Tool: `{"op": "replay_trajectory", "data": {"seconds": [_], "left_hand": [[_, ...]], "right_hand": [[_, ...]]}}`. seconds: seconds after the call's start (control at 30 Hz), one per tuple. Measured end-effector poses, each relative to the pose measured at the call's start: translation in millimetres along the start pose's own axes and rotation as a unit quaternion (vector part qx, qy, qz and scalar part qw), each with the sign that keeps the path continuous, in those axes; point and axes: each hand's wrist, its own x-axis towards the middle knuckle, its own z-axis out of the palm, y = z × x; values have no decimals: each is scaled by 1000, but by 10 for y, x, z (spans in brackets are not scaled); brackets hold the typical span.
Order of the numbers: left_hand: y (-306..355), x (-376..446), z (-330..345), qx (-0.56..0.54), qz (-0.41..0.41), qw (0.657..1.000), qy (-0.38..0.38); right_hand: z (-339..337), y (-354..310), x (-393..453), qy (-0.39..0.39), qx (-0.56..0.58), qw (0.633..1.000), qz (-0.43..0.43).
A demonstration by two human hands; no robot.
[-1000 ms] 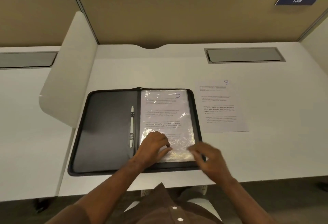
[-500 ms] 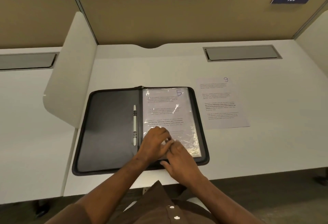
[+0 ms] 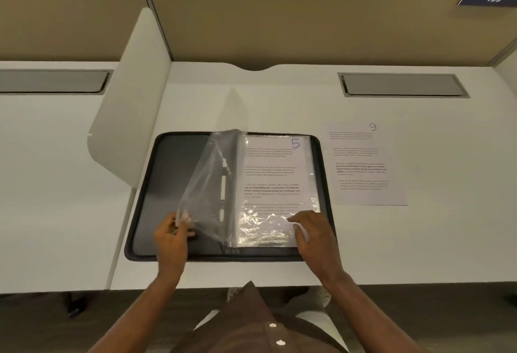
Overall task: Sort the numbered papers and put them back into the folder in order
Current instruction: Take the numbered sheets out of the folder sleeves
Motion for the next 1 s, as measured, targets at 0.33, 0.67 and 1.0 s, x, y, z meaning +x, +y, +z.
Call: {"op": "replay_trajectory", "data": {"seconds": [0.33,0.67,1.0], "left_hand": [[-224,-336,-480,-12,-132,988,82],[307,-343,387,105,138,971,-166],[127,-48,1861,458,319,762,-328]], "right_hand": [[387,117,95,-102,-186,977,5],[272,184,130,-89,-187,978,11],[42,365,93,-23,-173,982,77]]}}
